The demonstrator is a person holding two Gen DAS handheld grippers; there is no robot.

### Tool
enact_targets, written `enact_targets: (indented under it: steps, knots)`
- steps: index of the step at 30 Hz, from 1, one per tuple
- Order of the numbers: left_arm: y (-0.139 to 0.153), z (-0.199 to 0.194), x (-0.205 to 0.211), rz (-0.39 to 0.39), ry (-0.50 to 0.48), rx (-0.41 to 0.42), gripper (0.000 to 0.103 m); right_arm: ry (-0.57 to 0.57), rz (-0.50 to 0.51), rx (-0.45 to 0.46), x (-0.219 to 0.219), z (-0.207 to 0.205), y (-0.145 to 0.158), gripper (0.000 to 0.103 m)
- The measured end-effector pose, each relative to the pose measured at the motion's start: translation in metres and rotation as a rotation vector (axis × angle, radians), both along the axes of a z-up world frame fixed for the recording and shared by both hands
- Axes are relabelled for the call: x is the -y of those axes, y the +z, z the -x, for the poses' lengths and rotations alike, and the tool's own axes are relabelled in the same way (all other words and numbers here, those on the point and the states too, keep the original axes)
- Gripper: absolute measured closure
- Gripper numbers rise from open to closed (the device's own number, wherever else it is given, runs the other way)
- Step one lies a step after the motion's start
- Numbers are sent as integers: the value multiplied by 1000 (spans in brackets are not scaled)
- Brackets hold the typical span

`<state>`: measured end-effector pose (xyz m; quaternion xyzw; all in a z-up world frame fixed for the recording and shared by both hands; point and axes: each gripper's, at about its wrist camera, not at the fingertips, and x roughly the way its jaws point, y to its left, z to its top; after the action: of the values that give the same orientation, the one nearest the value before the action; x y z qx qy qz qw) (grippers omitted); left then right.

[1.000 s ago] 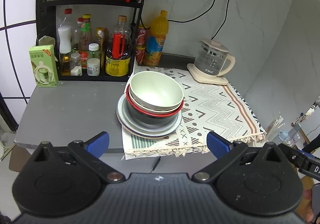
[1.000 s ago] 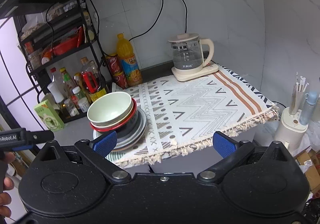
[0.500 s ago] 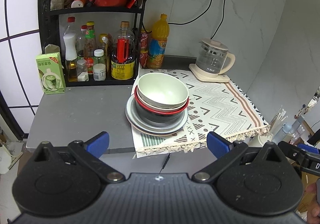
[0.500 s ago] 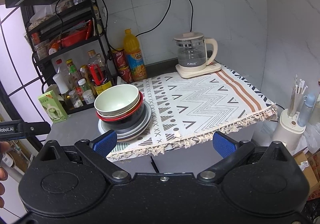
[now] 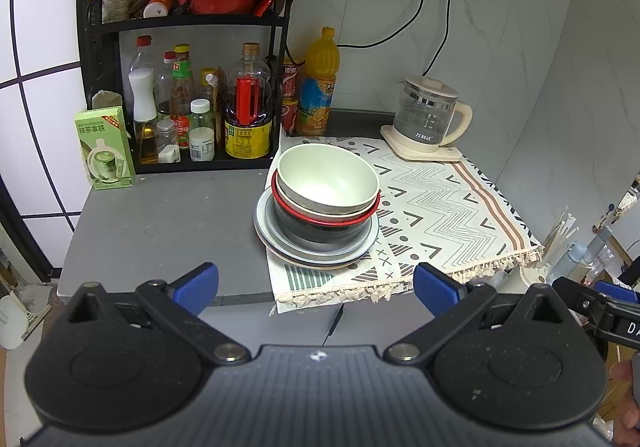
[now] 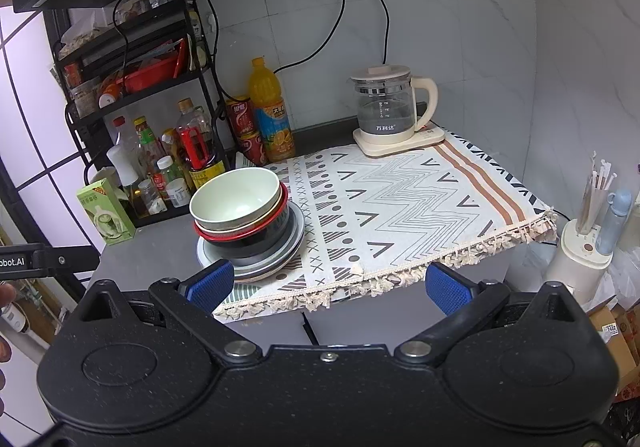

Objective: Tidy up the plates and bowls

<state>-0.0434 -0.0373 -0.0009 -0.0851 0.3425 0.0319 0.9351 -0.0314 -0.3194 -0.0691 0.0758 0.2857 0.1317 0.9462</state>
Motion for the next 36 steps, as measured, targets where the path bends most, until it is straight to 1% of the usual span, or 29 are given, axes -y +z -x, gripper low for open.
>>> enact_targets:
  steps: [18,36]
  knots:
    - [2,-6,-3,-2,-2,-2,1,8,16,9,-3,-6,1,0]
    - [-5,-9,-9,-4,-7,-8,1,11,41,0,-12,-7,-1,0]
